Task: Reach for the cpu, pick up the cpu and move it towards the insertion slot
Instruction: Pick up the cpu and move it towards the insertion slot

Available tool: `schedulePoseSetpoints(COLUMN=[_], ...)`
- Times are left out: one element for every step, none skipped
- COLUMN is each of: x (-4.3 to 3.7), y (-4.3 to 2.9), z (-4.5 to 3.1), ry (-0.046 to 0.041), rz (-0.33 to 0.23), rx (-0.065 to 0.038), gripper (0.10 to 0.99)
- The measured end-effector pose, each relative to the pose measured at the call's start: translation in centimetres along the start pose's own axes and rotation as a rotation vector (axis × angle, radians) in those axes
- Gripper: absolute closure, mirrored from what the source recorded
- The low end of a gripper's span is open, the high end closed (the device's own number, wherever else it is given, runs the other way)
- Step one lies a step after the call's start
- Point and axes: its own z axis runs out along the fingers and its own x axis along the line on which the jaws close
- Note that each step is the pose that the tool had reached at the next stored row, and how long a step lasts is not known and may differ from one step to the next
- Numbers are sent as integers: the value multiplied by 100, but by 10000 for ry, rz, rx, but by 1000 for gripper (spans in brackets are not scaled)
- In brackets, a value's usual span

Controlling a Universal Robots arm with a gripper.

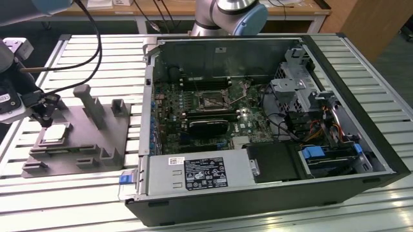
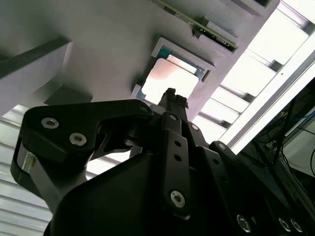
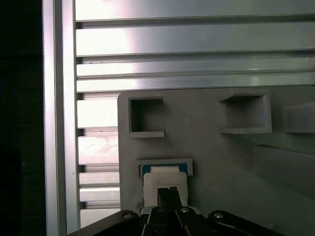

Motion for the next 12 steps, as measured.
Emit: schedulePoseSetpoints(x=[4, 6, 7, 7, 8, 7, 7, 7, 7, 7, 7, 7], y=[-2, -4, -5, -6, -7, -9, -11, -13, -15, -20, -26, -32], z=[18, 36, 54, 70, 87, 104, 120, 137, 153, 167, 179, 191], ry=[0, 0, 0, -1, 0, 0, 1, 0, 0, 1, 2, 1], rz=[3, 4, 5, 6, 6, 6, 5, 5, 5, 5, 4, 5], rx=[0, 0, 1, 0, 0, 0, 0, 0, 0, 1, 1, 1], gripper=[980, 980, 980, 980, 980, 980, 980, 980, 980, 980, 980, 980])
